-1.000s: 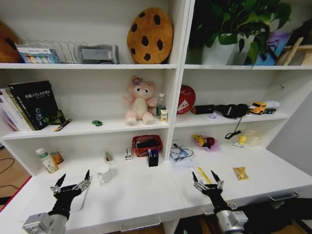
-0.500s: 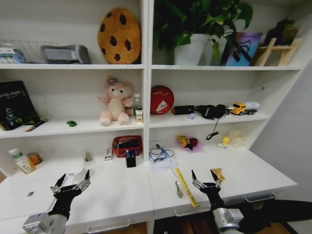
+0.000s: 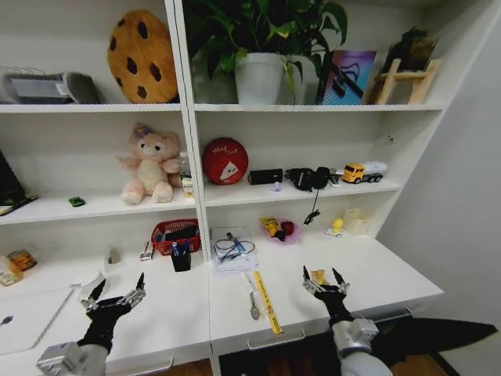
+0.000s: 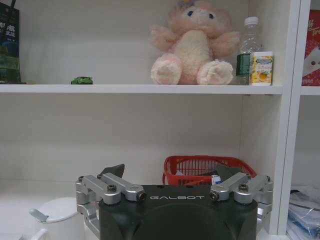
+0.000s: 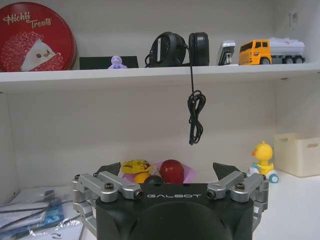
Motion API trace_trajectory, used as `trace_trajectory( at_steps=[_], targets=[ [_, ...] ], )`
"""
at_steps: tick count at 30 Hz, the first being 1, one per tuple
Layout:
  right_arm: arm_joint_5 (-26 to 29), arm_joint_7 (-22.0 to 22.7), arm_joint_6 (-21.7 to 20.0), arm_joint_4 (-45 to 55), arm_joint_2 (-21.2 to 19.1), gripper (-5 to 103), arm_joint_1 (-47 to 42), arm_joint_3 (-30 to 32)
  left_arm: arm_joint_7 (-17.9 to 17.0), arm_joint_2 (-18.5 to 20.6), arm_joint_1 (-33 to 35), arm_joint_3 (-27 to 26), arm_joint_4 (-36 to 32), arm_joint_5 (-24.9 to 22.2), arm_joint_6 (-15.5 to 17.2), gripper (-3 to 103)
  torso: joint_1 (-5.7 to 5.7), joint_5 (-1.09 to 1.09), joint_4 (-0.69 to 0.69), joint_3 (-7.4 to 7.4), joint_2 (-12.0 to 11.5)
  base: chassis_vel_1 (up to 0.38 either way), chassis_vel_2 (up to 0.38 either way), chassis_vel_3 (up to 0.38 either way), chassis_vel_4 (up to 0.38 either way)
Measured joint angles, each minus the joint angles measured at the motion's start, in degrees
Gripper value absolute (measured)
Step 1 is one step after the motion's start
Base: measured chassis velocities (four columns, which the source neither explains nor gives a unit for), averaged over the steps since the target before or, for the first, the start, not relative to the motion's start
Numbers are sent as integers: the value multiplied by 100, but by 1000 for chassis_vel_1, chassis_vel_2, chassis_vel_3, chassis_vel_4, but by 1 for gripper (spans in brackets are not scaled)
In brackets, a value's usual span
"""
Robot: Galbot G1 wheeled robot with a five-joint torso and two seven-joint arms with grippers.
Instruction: Organize the objects on the table.
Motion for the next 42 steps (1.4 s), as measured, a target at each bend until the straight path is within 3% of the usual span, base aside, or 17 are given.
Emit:
trace_trajectory(
  at_steps=[5, 7, 9, 11, 13, 15, 16, 19, 24, 34, 38, 40, 42],
  targets=[
    [36, 361, -412, -42, -89, 100, 322, 26, -4, 0, 0, -3, 0, 0, 0, 100, 1, 2, 3, 0, 0, 18, 21, -8, -10],
    [254, 985, -1268, -78, -228, 100, 278, 258, -4, 0, 0, -2, 0, 0, 0, 100, 1, 5, -1, 1, -1, 0, 0, 0, 0],
    [414, 947, -1515, -146, -282, 100, 234, 361, -3, 0, 0, -1, 0, 0, 0, 100, 1, 6, -1, 1, -1, 0, 0, 0, 0],
    [876, 556, -1851, -271, -395, 100, 243, 550, -3, 0, 0, -1, 0, 0, 0, 100, 0, 5, -1, 1, 0, 0, 0, 0, 0],
    [997, 449, -1915, -324, -426, 100, 273, 596, -2, 0, 0, -1, 0, 0, 0, 100, 1, 4, -1, 0, -1, 0, 0, 0, 0],
    [1340, -73, -2057, -630, -565, 100, 474, 740, -2, 0, 0, -1, 0, 0, 0, 100, 1, 5, 1, 1, -1, 0, 0, 0, 0],
    [1340, -73, -2057, -630, -565, 100, 474, 740, -2, 0, 0, -1, 0, 0, 0, 100, 1, 5, 1, 1, -1, 0, 0, 0, 0],
    [1997, -1017, -2327, -1133, -812, 100, 891, 827, -3, 0, 0, -1, 0, 0, 0, 100, 1, 5, 1, 1, -1, 0, 0, 0, 0],
    [2388, -1355, -2614, -1402, -905, 100, 1273, 745, -3, 0, 0, -1, 0, 0, 0, 100, 1, 4, 1, 1, -1, 0, 0, 0, 0],
    [2253, -1247, -2657, -1727, -900, 101, 1414, 606, -3, 0, 0, -1, 0, 0, 0, 100, 1, 4, 0, 1, -1, 0, 0, 0, 0],
    [2030, -1268, -2508, -1805, -897, 88, 1408, 593, -3, 0, 0, -1, 0, 0, 0, 100, 1, 4, 0, 1, -1, 0, 0, 0, 0],
    [2023, -1269, -2500, -1815, -894, 88, 1412, 589, -3, 0, 0, -1, 0, 0, 0, 100, 1, 4, 0, 1, -1, 0, 0, 0, 0],
    [1993, -1272, -2469, -1859, -888, 71, 1427, 587, -3, 0, 0, -1, 0, 0, 0, 100, 1, 4, 0, 1, -1, 0, 0, 0, 0]
  ],
)
